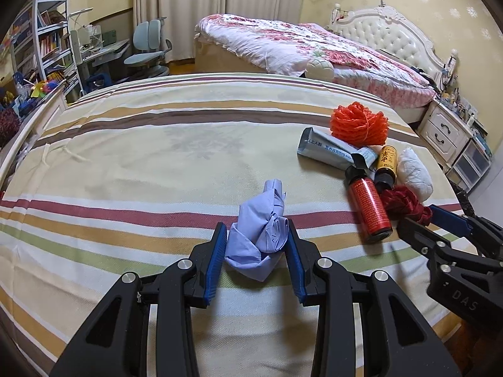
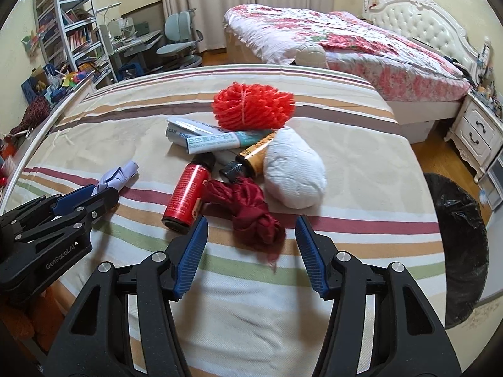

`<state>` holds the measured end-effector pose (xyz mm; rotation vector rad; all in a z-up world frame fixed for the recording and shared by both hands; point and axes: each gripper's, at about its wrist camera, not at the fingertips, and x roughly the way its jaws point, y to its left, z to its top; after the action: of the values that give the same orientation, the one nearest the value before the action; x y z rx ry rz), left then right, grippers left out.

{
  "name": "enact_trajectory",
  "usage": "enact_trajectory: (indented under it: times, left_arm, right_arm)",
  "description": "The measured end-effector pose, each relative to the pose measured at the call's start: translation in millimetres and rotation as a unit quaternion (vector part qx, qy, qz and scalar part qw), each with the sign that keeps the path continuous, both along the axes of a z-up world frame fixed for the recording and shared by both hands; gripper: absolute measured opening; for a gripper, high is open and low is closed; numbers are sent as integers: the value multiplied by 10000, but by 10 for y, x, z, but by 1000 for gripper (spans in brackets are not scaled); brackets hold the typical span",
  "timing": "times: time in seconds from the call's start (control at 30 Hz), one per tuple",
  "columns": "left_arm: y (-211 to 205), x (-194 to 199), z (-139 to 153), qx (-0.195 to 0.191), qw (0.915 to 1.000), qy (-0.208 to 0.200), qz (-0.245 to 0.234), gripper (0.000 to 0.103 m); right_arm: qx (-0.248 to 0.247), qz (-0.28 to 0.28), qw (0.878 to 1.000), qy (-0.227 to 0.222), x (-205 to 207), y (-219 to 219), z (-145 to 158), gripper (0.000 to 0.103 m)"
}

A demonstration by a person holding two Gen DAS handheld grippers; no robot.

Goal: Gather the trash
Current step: 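Close the right tool on the dark red cloth while the left tool holds the blue cloth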

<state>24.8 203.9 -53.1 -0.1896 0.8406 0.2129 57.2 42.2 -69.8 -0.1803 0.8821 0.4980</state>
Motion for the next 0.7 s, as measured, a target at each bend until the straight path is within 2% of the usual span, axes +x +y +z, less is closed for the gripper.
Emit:
enact_trajectory:
  times: [0.17,0.2,0.47,0.7]
  left_arm:
    - [-2,-4,-1,5,10000,-28,-2,37]
    - [-3,-5,0,6,10000,-29,3,37]
    - [-47,-55,52,7,9999,-134,13,37]
    - [-238,-104,145,-3,9995,-257,-176,37]
  right_arm:
    - [-164,-15,9999,-43,7,57,-65,39]
    - [-166,-13,9999,-45,7,54,-63,33]
    - [-40,-129,9999,-92,-74,-94,-2,30]
    - [76,-465,9987,-175,-119,-432,95,30]
